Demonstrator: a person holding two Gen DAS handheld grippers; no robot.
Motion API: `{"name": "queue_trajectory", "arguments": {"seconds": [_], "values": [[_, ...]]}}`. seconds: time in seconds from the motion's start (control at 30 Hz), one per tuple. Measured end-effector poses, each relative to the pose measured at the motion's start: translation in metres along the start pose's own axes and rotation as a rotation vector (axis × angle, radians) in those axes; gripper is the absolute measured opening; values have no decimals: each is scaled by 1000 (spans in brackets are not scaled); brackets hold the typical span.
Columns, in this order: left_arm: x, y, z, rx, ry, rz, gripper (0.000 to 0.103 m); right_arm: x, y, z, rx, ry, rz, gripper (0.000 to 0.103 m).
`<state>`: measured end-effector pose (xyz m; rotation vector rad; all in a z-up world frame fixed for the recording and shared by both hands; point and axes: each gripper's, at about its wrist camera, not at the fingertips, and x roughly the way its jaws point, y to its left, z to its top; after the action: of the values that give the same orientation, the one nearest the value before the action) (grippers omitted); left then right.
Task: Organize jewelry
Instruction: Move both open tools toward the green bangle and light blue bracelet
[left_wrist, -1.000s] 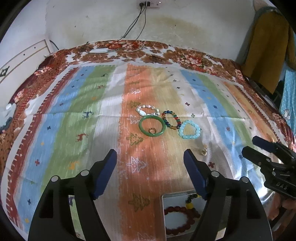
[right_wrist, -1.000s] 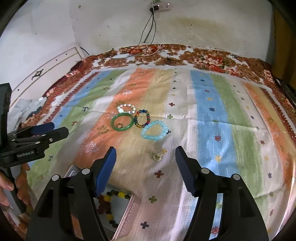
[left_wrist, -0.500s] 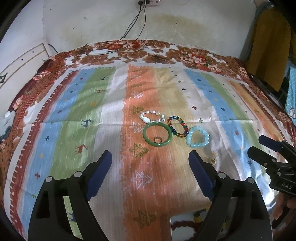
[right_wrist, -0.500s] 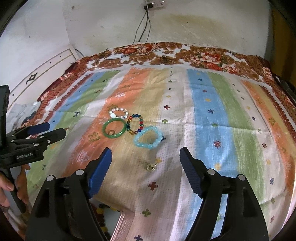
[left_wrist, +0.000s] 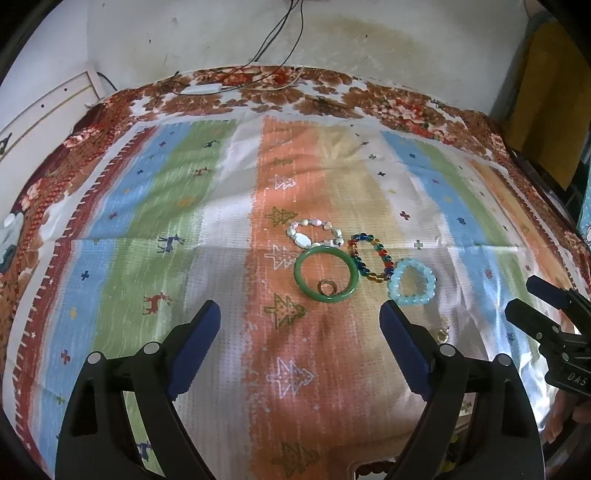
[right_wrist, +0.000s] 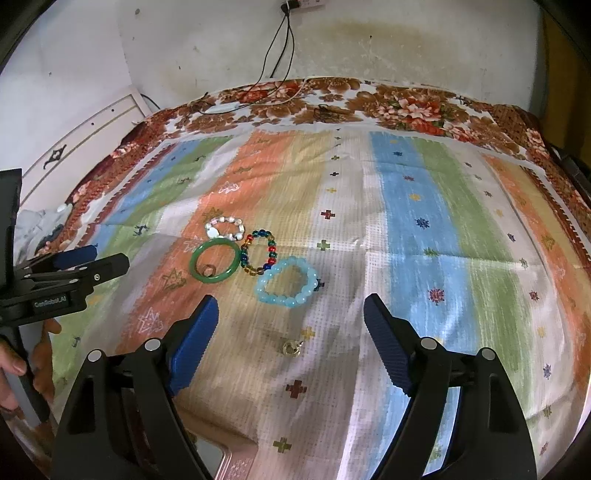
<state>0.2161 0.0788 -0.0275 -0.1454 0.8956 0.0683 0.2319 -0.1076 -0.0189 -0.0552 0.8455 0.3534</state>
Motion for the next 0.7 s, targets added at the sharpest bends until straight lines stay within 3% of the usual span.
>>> {"name": "queue_trajectory", "arguments": {"seconds": [0.7], "values": [[43, 2, 15, 13, 49, 21, 87, 36, -14, 9, 59, 75, 18, 81]]}}
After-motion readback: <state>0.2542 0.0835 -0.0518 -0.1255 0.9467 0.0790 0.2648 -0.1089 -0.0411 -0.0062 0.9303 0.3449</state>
